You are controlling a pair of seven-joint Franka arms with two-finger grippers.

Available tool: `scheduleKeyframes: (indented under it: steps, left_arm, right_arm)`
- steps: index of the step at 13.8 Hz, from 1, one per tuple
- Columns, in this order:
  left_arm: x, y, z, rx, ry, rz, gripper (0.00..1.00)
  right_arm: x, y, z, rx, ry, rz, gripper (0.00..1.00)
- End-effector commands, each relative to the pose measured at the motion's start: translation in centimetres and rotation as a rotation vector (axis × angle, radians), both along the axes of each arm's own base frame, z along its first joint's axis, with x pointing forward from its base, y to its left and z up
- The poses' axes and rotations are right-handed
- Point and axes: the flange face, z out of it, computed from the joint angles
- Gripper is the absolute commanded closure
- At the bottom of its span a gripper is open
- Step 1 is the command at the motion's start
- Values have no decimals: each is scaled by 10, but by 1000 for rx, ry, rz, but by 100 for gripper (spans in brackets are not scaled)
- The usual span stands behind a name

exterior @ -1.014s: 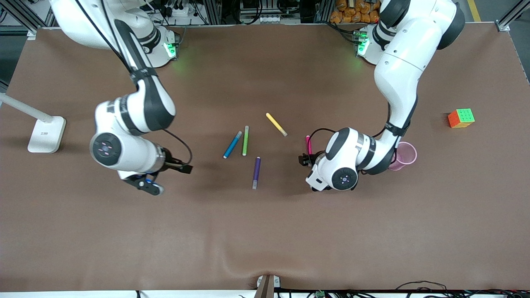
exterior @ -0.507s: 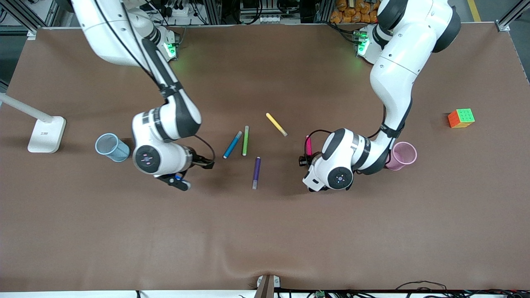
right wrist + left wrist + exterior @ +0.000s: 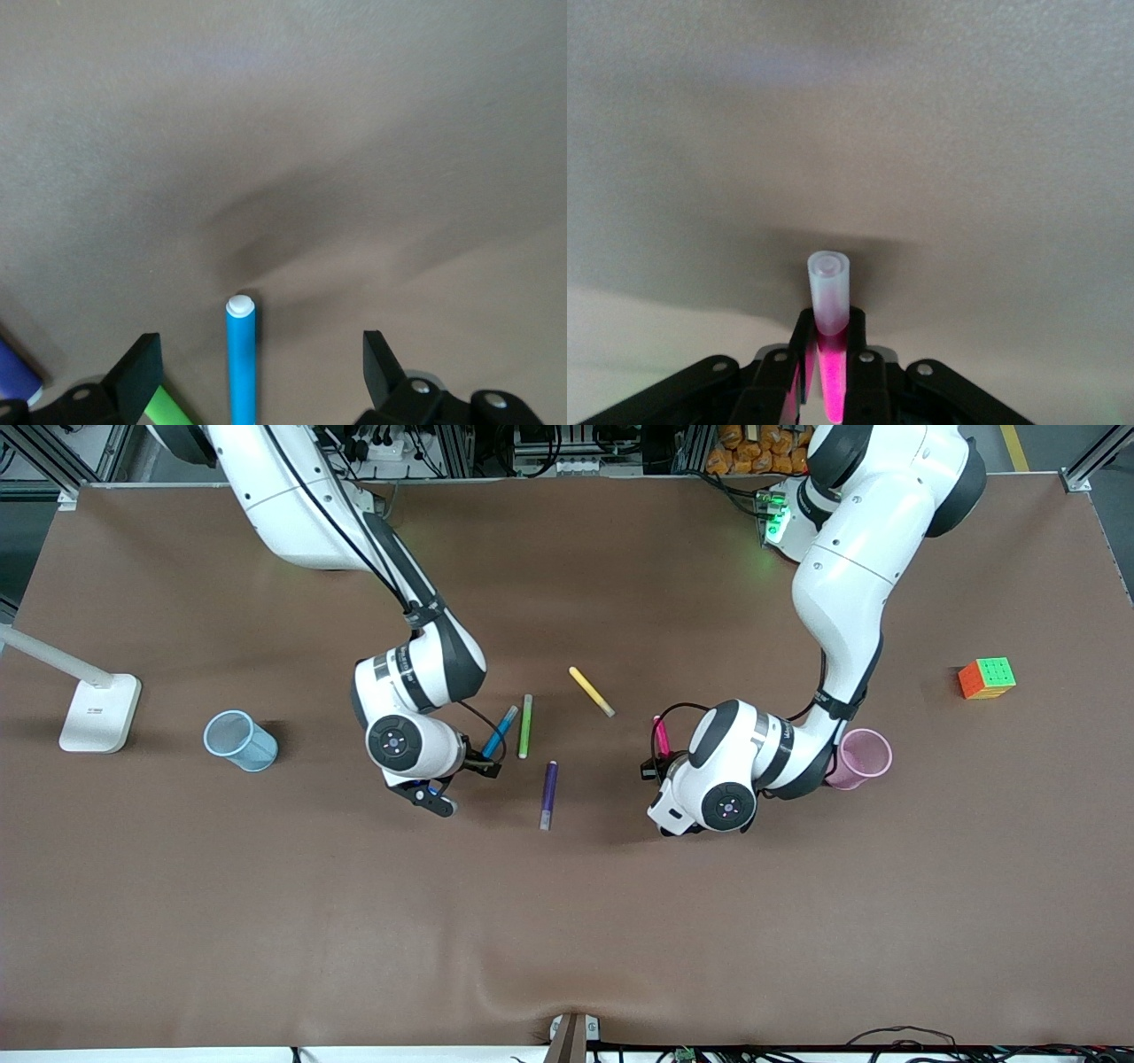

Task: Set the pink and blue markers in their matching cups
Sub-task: 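Grasp the pink marker with the left gripper while the right grasps blue, then carry the pink marker to the pink cup while the right carries blue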

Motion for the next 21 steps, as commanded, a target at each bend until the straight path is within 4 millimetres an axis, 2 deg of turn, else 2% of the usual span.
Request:
scheduleKeyframes:
  steps: [1, 2, 4, 6, 9, 11, 13, 14, 16, 18, 19, 21]
  left_arm:
    - [6, -6, 20, -4, -33, 26, 100]
    - [9, -5, 30, -8, -46, 30, 100]
    - [20, 6, 52, -10, -85, 33, 100]
    - [32, 21, 90, 22, -161, 7, 100]
    - [42, 46, 150, 27, -215, 26, 100]
    - [46, 64, 183, 23, -234, 20, 100]
    - [48, 78, 212, 20, -261, 31, 100]
    - [46, 80, 227, 20, -275, 35, 100]
    - [52, 100, 252, 18, -308, 64, 100]
    - [50, 104, 269, 12, -334, 59, 100]
    - [49, 104, 276, 11, -344, 62, 100]
    - [54, 125, 291, 11, -366, 86, 100]
  right_arm:
    - [-13, 6, -16, 1, -30, -15, 12]
    - [-16, 10, -20, -1, -31, -9, 16]
    - [-20, 17, -25, -2, -33, 2, 43]
    - [-21, 19, -28, 0, -44, 4, 66]
    - [-20, 18, -30, -1, -49, 1, 75]
    - [-19, 19, -32, 1, -55, 1, 100]
    - [-14, 14, -24, 6, -56, -4, 100]
    - [-9, 9, -11, 12, -51, -7, 100]
    - [9, -13, 31, 15, -5, -21, 100]
    - [28, -35, 71, 7, 20, 0, 100]
    - [39, -63, 90, -7, 13, 34, 100]
    - [53, -117, 129, 8, -16, 144, 100]
